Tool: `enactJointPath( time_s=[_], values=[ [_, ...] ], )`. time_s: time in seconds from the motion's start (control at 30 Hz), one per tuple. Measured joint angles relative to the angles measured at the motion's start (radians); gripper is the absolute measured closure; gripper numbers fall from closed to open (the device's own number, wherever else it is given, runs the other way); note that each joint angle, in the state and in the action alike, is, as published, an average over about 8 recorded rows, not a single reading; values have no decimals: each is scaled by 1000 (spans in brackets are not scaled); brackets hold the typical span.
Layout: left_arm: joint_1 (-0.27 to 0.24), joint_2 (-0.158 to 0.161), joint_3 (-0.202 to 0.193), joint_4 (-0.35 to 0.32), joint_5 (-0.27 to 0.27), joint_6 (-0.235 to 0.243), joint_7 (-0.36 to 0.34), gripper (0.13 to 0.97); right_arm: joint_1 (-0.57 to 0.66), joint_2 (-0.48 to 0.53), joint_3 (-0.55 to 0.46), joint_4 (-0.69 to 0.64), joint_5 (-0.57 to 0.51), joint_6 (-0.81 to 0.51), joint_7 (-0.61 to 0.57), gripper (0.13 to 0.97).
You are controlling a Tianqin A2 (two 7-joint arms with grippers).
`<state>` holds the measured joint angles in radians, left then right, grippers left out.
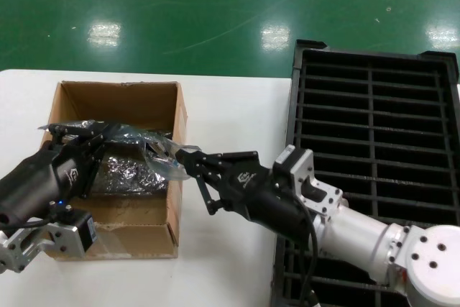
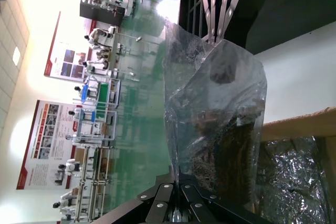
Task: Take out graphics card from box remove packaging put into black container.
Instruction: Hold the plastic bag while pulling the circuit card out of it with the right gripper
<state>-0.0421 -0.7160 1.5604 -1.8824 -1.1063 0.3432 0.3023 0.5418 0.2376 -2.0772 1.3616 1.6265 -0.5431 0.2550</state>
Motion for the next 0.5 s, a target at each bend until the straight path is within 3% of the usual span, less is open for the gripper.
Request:
enactJointPath(
  time_s=[0.5],
  values=[
    [0, 0, 0, 0, 0, 0, 0, 957, 71, -60, -28, -92, -76, -3, 29, 960]
  ],
)
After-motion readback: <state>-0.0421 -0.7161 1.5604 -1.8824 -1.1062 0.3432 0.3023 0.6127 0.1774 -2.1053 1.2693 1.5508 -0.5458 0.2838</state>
